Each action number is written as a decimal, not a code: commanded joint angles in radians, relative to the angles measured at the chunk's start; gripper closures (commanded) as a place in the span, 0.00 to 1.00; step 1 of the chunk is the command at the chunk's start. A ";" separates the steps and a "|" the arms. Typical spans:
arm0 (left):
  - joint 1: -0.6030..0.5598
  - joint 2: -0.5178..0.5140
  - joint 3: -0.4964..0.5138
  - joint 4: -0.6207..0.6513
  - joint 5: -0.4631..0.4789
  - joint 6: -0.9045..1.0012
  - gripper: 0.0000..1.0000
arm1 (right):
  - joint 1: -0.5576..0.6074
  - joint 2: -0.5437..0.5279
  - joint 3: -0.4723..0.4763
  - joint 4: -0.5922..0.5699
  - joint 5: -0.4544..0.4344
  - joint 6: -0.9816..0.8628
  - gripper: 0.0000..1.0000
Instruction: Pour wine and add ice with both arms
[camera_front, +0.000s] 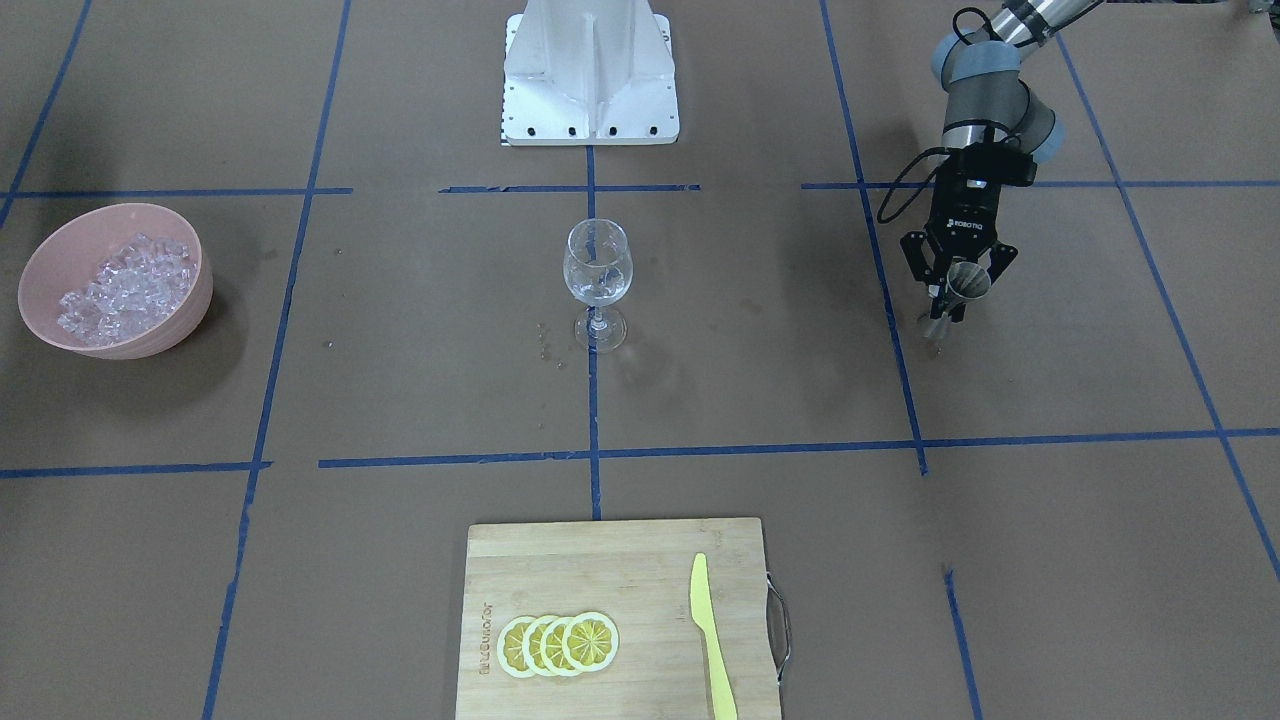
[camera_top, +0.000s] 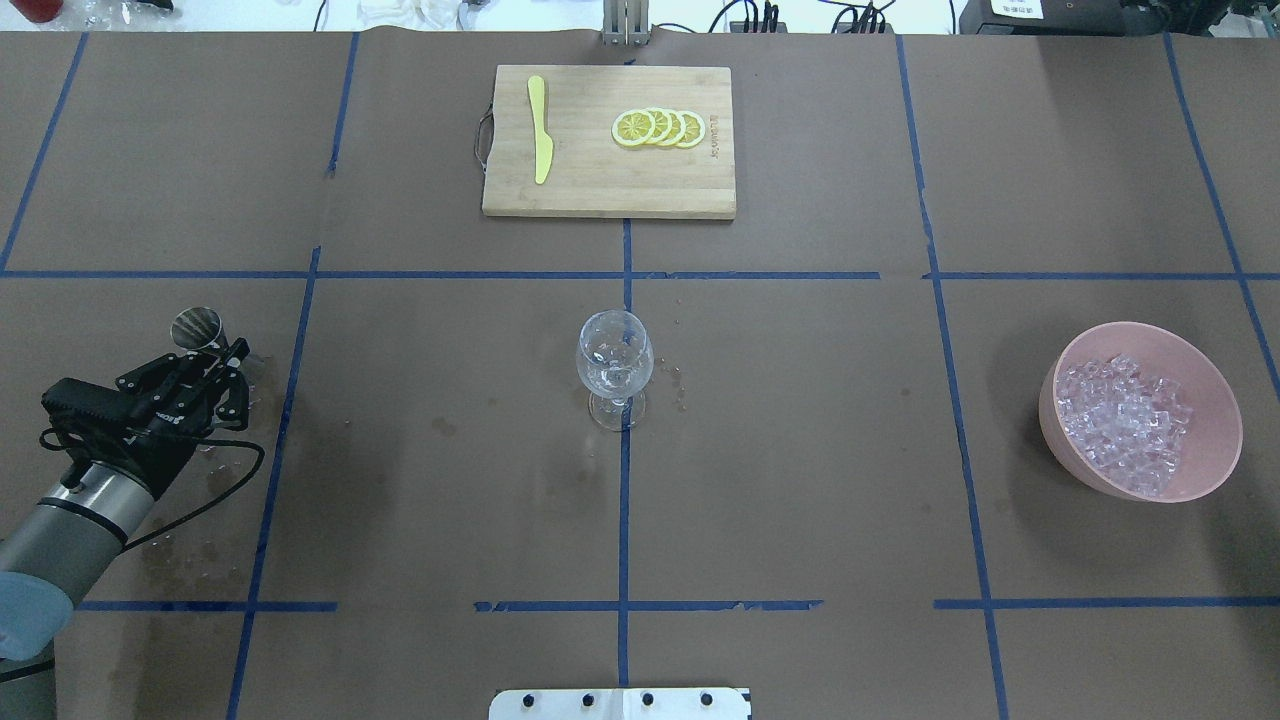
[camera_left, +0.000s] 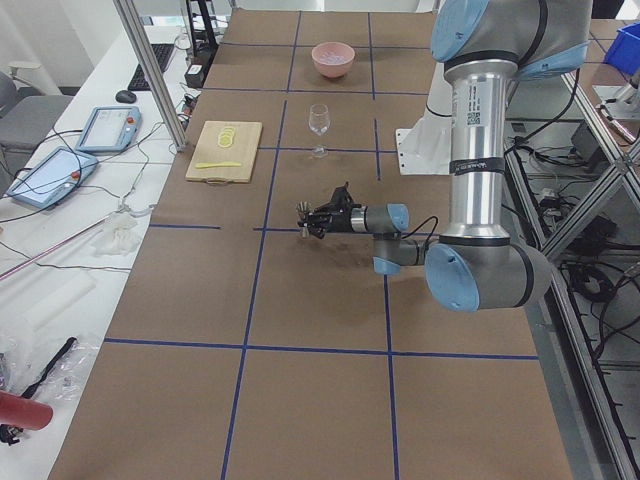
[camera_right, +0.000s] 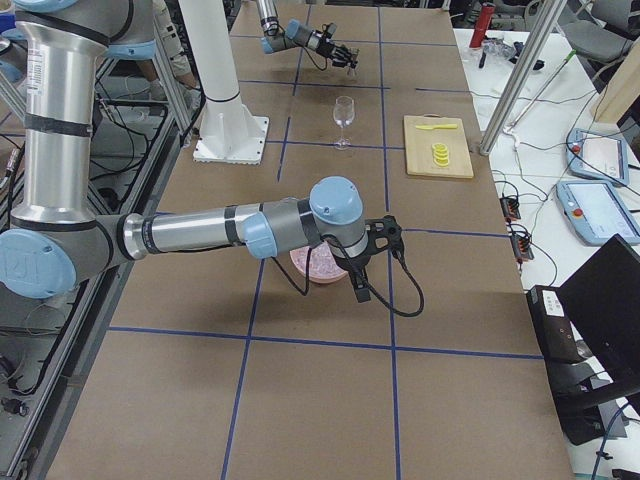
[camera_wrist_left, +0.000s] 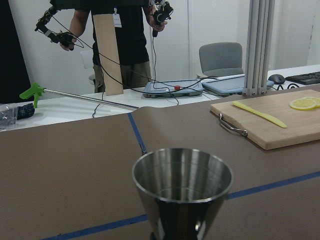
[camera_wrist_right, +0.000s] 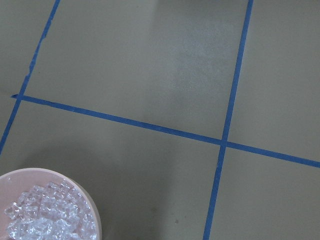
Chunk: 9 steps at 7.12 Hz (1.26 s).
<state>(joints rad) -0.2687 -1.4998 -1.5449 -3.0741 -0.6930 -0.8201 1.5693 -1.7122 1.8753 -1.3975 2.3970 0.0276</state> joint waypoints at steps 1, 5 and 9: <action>0.034 0.000 0.006 0.000 0.000 -0.004 0.88 | 0.003 -0.001 0.001 0.000 -0.001 0.000 0.00; 0.074 0.001 0.020 -0.002 0.001 -0.053 0.83 | 0.000 -0.001 0.001 0.000 -0.001 0.000 0.00; 0.088 0.013 0.020 -0.015 0.050 -0.053 0.79 | 0.003 -0.001 0.002 0.000 -0.001 0.000 0.00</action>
<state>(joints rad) -0.1916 -1.4892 -1.5249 -3.0884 -0.6632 -0.8726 1.5722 -1.7134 1.8773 -1.3975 2.3961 0.0276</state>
